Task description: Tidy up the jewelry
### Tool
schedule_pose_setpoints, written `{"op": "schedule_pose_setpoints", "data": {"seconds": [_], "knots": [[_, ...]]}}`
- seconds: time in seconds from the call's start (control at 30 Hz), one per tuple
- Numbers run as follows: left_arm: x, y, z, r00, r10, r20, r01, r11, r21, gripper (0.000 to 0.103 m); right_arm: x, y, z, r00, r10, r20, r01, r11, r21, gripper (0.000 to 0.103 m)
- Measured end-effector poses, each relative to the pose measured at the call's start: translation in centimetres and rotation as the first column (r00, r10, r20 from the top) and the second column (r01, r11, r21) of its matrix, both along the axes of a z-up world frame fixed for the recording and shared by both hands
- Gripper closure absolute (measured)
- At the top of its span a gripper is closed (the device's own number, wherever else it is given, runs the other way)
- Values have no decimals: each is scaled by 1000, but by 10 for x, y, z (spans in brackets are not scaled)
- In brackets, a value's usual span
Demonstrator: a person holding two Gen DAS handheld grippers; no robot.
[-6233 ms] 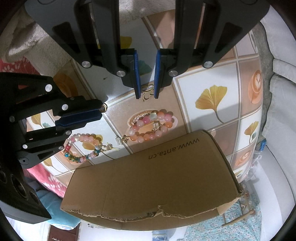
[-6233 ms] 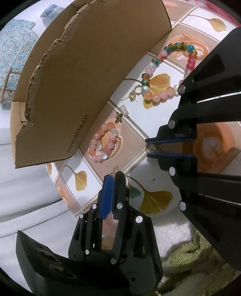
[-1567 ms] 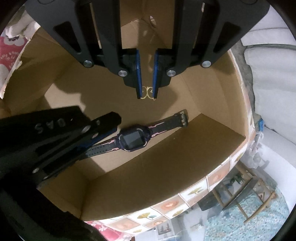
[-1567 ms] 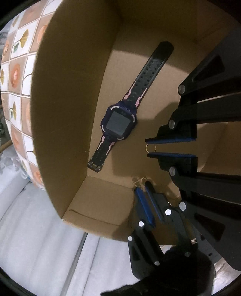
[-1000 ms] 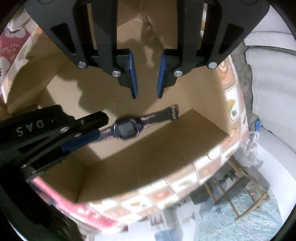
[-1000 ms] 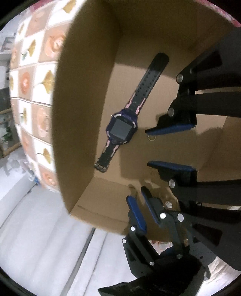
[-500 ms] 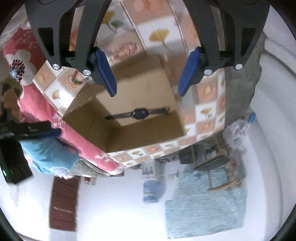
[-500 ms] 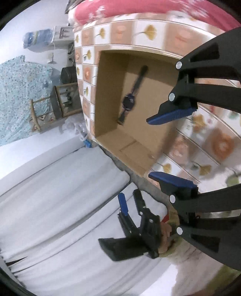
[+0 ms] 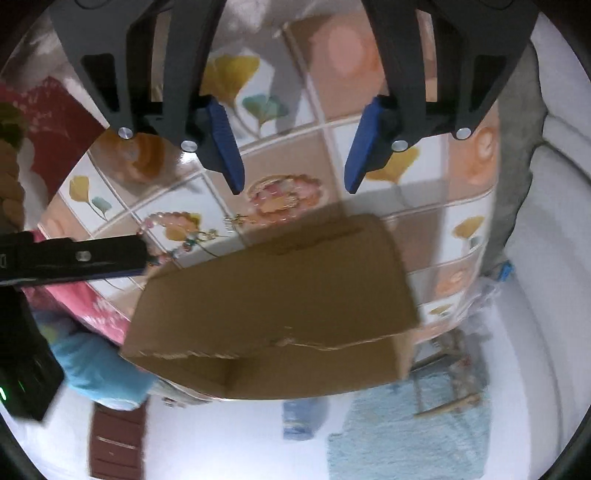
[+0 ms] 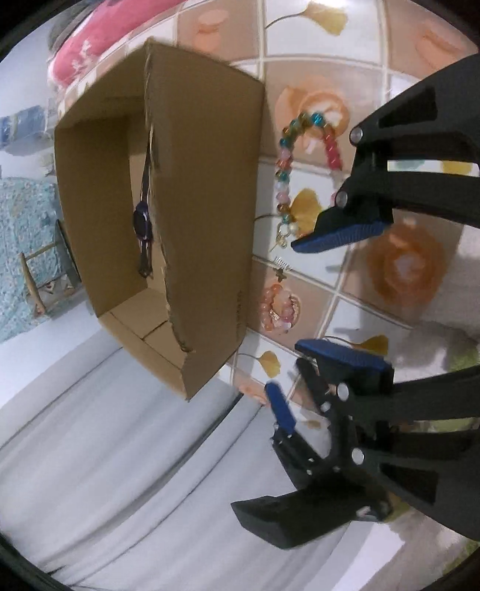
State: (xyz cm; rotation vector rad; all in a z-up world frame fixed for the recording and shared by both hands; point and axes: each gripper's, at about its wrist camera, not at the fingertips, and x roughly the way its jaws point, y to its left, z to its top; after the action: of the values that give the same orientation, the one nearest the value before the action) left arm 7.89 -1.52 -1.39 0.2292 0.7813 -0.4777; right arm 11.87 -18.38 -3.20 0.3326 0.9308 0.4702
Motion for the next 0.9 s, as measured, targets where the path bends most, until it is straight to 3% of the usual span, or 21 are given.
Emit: {"op": "schedule_pose_setpoints", "data": {"seconds": [0.13, 0.3, 0.57, 0.63, 0.73, 0.83, 0.9], "knots": [[16, -6, -9, 1000, 14, 13, -15, 998, 65, 65, 6, 16, -5, 1000, -3, -6, 3, 999, -51, 67], [44, 3, -20, 996, 60, -71, -56, 997, 45, 79, 15, 20, -12, 999, 3, -32, -4, 999, -36, 69], [53, 1, -24, 990, 27, -139, -22, 999, 37, 81, 20, 24, -21, 999, 3, -40, -5, 999, -53, 69], [52, -4, -28, 989, 32, -147, -22, 997, 70, 81, 21, 22, -23, 999, -5, -47, 3, 999, -35, 69], [47, -14, -30, 989, 21, -145, -8, 996, 93, 94, 20, 19, -25, 998, -20, -52, 19, 999, -27, 69], [38, -26, -30, 996, 12, -93, 2, 988, 155, 94, 16, 14, -24, 998, -37, -49, 36, 999, -15, 69], [31, -30, -24, 999, -10, -41, 17, 988, 151, 95, 13, 9, -23, 998, -48, -44, 48, 999, -5, 69]]}}
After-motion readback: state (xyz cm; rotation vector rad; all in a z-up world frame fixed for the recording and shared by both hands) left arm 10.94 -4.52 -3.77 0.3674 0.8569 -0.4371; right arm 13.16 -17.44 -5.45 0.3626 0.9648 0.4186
